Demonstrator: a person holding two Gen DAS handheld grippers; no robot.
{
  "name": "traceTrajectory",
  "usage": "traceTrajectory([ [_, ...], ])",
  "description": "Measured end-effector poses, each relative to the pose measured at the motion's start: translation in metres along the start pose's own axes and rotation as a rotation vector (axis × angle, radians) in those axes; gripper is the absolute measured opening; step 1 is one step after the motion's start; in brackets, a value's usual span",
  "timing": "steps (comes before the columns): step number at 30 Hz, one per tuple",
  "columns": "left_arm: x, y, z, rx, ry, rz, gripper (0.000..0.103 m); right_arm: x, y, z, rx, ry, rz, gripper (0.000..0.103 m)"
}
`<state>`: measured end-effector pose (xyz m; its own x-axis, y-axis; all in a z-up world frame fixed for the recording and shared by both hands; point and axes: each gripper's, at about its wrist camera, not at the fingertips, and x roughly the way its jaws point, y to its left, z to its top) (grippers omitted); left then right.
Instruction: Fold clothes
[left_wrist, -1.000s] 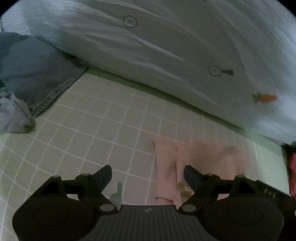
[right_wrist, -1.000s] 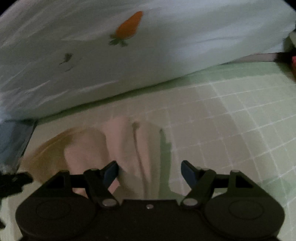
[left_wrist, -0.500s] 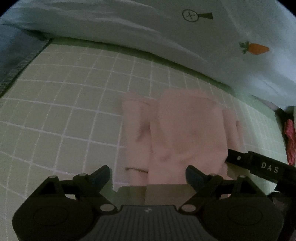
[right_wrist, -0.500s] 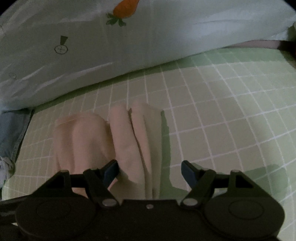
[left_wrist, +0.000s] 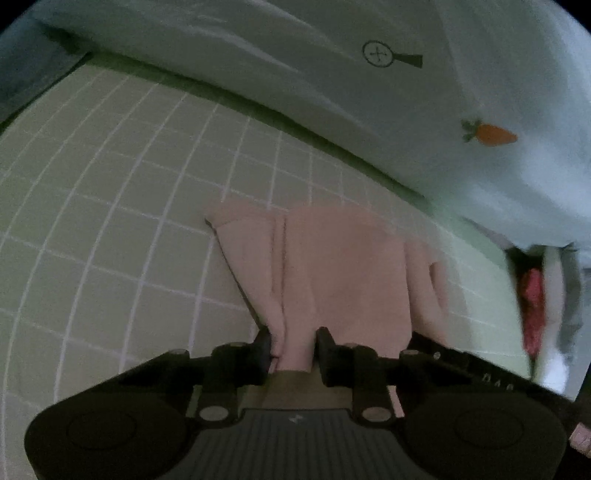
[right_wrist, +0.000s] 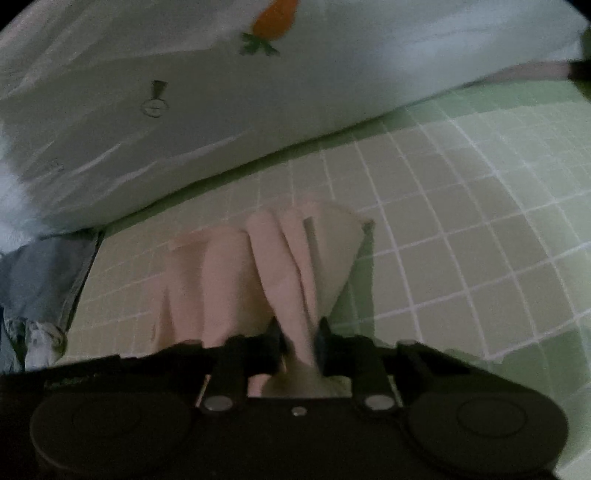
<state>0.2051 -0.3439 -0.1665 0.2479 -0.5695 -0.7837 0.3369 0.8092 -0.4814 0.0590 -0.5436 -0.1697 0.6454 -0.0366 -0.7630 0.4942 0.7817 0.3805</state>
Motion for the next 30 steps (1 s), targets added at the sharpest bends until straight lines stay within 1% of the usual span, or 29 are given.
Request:
traceTrajectory([
  [3,-0.017,-0.001,-0.014,0.017,0.005,-0.004,0.024,-0.02,0.0,-0.014,0.022,-0.01,0.015,0.015],
  [6,-0.035,-0.001,-0.035,-0.007,0.008,-0.019,0.023,-0.046,-0.003,-0.039,0.057,-0.015,0.034,0.015],
  [8,-0.049,-0.004,-0.051,-0.005,0.013,-0.025,0.023,-0.064,-0.006,-0.055,0.072,-0.018,0.041,0.015],
  [13,-0.074,-0.029,-0.086,0.078,0.019,-0.023,0.023,-0.106,-0.02,-0.089,0.119,-0.036,0.043,0.015],
  [16,-0.083,-0.047,-0.104,0.121,0.023,-0.021,0.023,-0.124,-0.035,-0.105,0.169,-0.044,0.04,0.015],
  [21,-0.093,-0.07,-0.14,0.201,0.025,0.023,0.023,-0.148,-0.058,-0.135,0.21,-0.039,0.047,0.015],
  [24,-0.091,-0.079,-0.154,0.21,0.025,0.05,0.023,-0.158,-0.069,-0.15,0.205,-0.025,0.063,0.015],
  [28,-0.095,-0.088,-0.171,0.219,0.003,0.044,0.023,-0.173,-0.083,-0.162,0.202,-0.03,0.077,0.015],
  [30,-0.099,-0.09,-0.175,0.226,0.007,0.041,0.023,-0.178,-0.089,-0.165,0.215,-0.036,0.077,0.015],
])
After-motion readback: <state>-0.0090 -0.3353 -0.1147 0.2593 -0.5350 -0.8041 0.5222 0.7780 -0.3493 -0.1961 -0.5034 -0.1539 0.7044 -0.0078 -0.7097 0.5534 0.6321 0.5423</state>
